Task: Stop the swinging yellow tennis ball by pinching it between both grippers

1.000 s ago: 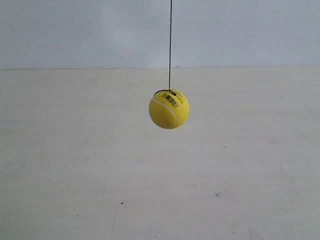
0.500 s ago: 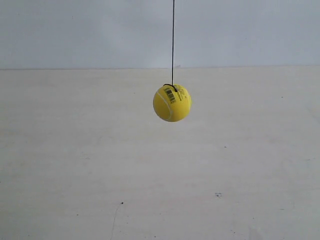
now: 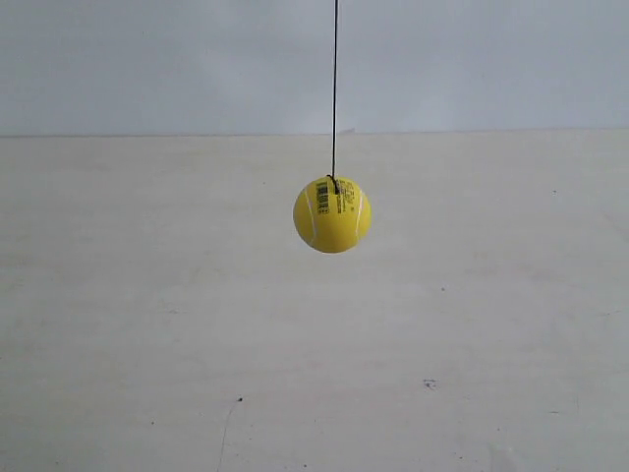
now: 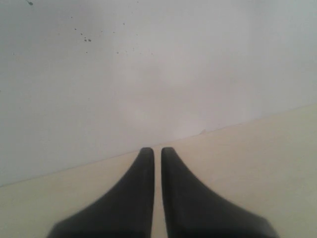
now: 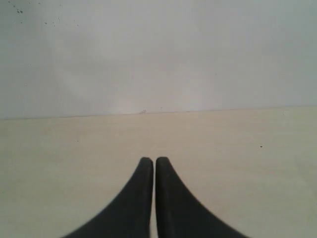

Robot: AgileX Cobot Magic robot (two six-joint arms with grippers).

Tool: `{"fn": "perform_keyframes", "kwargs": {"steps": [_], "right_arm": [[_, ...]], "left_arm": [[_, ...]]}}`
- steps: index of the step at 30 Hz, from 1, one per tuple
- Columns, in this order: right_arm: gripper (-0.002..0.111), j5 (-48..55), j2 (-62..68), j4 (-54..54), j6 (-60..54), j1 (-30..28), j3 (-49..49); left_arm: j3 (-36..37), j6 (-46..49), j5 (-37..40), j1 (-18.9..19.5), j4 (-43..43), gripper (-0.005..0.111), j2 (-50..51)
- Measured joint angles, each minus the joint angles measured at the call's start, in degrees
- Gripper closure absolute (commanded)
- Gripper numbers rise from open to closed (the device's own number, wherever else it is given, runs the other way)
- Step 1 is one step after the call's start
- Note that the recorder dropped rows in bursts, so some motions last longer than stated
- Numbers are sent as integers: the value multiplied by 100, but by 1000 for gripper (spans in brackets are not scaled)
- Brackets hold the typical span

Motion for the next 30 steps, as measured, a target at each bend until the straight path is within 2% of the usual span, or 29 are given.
{"fn": "perform_keyframes", "kwargs": {"steps": [8, 12, 18, 23, 30], "right_arm": [[108, 1, 0, -21, 20, 0, 0], [108, -323, -104, -48, -191, -69, 22], [108, 403, -842, -885, -650, -1039, 22], [108, 1068, -1377, -1010, -744, -1738, 24], [108, 1922, -2046, -1052, -757, -1972, 24]], "left_arm": [[0, -34, 0, 0, 0, 102, 0], [0, -34, 0, 0, 0, 102, 0], [0, -34, 0, 0, 0, 102, 0], [0, -34, 0, 0, 0, 102, 0], [0, -34, 0, 0, 0, 102, 0]]}}
